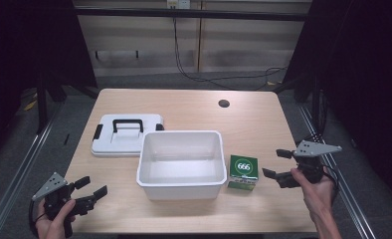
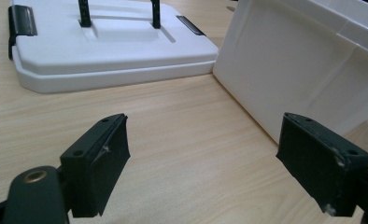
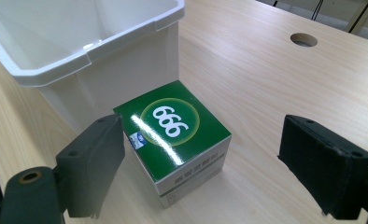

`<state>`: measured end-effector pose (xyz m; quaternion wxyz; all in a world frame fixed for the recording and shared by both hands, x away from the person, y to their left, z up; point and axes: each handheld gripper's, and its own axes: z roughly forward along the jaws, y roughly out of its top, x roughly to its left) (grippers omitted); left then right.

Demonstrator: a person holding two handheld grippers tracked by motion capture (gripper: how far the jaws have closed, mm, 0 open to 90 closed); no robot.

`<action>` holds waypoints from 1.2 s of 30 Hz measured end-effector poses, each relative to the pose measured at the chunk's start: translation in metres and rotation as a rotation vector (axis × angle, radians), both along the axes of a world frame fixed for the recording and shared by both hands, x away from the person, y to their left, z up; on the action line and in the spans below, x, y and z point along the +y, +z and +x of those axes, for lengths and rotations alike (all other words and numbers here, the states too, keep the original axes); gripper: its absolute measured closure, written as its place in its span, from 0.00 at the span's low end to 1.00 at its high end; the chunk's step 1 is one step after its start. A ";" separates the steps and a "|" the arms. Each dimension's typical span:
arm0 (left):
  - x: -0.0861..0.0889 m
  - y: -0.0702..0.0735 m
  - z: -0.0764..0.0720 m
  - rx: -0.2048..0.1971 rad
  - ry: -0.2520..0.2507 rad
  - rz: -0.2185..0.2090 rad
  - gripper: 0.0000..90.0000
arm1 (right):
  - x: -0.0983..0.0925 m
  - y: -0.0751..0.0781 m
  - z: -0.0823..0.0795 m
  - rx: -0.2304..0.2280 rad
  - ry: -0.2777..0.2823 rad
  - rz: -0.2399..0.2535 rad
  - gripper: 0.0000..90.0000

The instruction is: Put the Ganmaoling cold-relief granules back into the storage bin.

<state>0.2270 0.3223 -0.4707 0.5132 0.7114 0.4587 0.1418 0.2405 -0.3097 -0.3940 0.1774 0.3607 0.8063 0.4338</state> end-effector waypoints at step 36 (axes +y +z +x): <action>0.000 -0.001 0.002 0.007 0.005 -0.002 0.18 | 0.072 0.024 0.068 0.278 0.368 -0.433 0.15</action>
